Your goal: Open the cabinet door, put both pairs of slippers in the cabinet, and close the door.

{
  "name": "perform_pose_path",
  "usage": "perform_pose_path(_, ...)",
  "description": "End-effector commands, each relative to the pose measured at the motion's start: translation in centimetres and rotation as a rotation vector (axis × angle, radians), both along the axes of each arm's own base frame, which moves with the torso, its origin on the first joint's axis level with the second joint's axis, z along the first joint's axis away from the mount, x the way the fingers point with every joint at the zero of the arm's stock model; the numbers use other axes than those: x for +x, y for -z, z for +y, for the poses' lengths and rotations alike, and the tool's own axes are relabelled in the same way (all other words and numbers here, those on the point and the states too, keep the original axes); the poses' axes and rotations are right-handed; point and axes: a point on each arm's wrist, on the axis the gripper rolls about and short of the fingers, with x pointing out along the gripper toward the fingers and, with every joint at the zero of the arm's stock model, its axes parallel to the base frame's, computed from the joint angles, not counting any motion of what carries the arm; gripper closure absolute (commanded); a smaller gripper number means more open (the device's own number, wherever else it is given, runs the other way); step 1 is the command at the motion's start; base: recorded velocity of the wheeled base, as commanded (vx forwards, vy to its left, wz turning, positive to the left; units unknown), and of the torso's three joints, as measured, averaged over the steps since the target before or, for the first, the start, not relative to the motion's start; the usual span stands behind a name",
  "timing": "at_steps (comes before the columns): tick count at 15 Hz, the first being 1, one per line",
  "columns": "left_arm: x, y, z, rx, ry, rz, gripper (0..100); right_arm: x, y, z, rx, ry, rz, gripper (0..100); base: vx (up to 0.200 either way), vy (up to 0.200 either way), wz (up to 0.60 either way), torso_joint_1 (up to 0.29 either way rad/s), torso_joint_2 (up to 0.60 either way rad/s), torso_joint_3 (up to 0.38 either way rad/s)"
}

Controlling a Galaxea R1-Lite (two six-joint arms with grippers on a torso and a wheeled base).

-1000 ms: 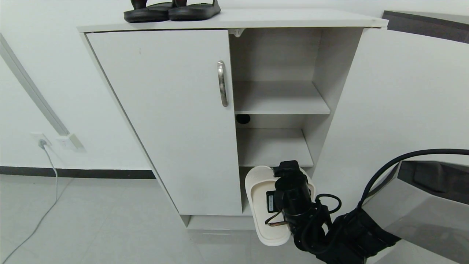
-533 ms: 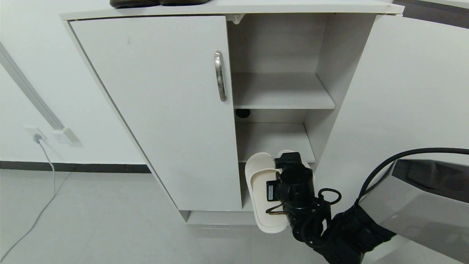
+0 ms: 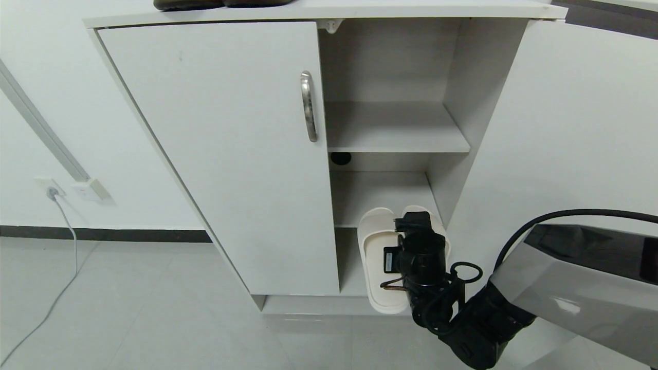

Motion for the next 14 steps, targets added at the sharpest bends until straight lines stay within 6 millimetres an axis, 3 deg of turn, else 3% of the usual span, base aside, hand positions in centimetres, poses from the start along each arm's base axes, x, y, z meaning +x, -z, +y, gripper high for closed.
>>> perform_pose_path(1,0.01,0.00,0.00,0.000,0.000,0.001,100,0.02,0.46,0.13,-0.003,-0.003,0.001,100,0.000,0.000,0.00,0.000,0.00,0.000)
perform_pose_path(5,0.01,0.00,0.01,-0.002,0.000,0.001,100,0.18,0.85,0.11,0.001,-0.002,-0.002,100,0.000,0.000,0.00,0.000,0.00,0.000)
perform_pose_path(11,0.01,0.00,0.00,-0.002,-0.002,0.001,100,0.13,0.71,0.24,0.003,-0.005,-0.007,100,0.200,0.000,0.00,0.002,0.00,0.002)
perform_pose_path(14,0.01,0.00,0.00,-0.005,-0.002,0.001,100,0.14,0.76,0.25,0.004,-0.008,-0.006,100,0.000,0.000,0.00,0.000,0.00,0.000)
